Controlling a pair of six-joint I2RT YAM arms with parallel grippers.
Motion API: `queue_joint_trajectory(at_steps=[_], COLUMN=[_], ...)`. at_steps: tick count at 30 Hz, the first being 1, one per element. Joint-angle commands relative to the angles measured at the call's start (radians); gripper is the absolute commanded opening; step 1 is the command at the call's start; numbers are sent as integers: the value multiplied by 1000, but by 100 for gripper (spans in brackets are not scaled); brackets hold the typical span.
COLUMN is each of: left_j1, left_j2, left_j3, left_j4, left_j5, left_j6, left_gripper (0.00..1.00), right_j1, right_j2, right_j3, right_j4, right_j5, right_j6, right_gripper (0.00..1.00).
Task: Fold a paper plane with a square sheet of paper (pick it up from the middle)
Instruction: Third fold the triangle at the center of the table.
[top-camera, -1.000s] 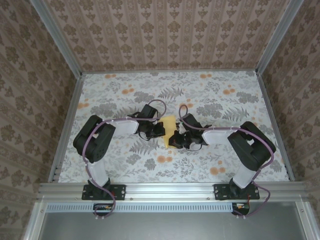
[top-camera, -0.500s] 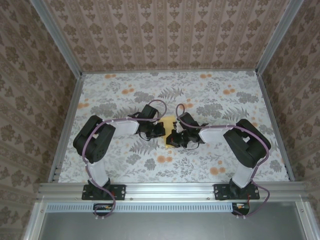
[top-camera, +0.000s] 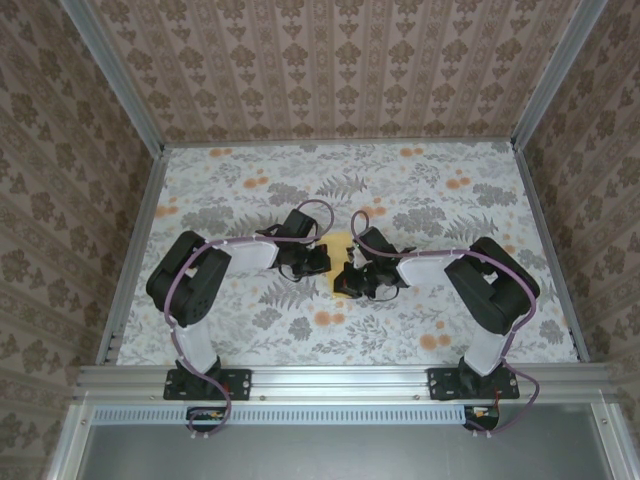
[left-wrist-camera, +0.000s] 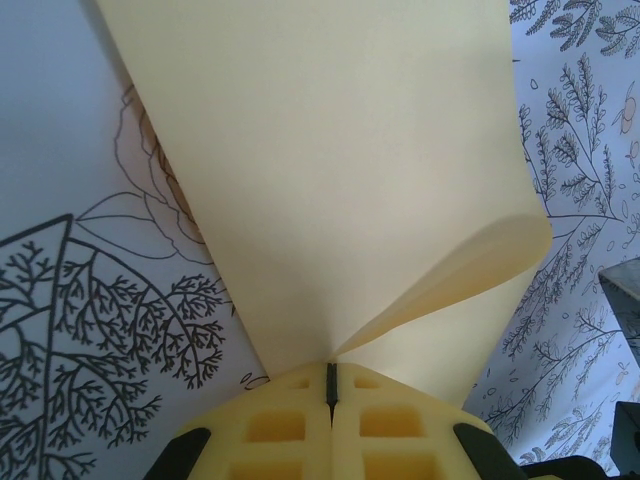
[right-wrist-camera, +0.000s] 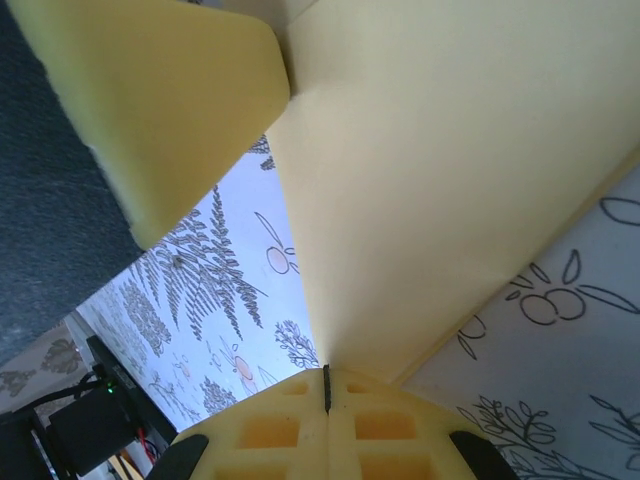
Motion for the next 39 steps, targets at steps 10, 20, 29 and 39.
queue_joint_trajectory(at_steps=[10, 20, 29, 39], left_j1=[-10, -11, -11, -11], left_j2=[22, 23, 23, 21], left_j3=[-32, -30, -29, -27], left_j4=[-104, -104, -108, -118], left_j5=[-63, -62, -66, -77], left_j6=[0, 0, 2, 6], left_gripper=[0, 0, 0, 0], right_j1=[9, 34, 37, 37], right_j2=[-32, 12, 33, -38], right_j3=[11, 72, 36, -29], right_j4=[-77, -92, -109, -106], right_j5=[34, 39, 54, 23], right_j6=[-34, -35, -41, -38], right_gripper=[3, 3, 3, 3])
